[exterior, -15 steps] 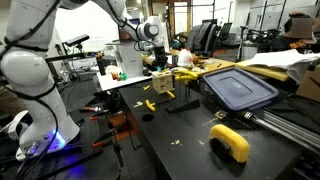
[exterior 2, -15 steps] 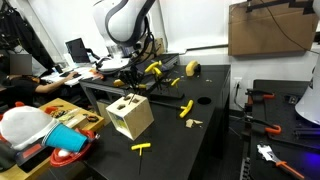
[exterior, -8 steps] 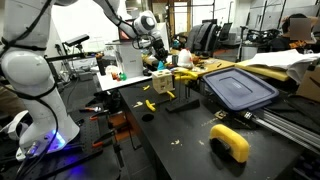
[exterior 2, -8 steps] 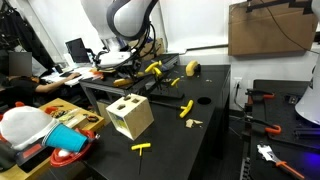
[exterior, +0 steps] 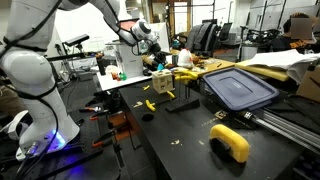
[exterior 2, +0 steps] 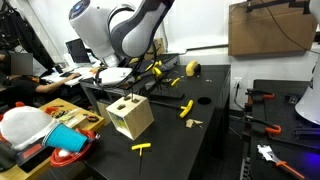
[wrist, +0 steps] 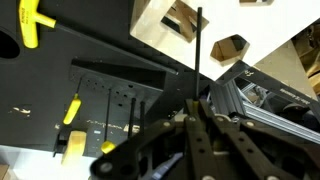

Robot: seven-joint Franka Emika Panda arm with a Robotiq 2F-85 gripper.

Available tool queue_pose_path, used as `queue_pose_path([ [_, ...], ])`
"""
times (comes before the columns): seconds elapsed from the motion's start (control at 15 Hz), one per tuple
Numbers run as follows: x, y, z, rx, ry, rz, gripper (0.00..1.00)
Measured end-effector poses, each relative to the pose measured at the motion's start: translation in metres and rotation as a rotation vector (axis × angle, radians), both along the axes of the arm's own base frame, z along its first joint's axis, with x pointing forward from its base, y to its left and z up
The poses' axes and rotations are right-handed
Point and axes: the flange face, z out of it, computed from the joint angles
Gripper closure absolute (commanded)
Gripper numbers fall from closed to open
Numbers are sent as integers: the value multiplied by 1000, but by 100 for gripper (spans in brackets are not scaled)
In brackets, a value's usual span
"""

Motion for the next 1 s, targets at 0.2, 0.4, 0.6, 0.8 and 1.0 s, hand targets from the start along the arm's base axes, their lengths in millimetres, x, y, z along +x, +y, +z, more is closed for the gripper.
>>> queue_pose_path([
  [0.2,1,11,-11,-66,-30,23,98],
  [0.4,2,15,-14,-125,-57,39,98],
  [0.6,1,13,-15,-179,-60,50,98],
  [0.8,-3,14,-17,-208,-39,53,98],
  [1.0,-8,22,-20,-205,-7,90,98],
])
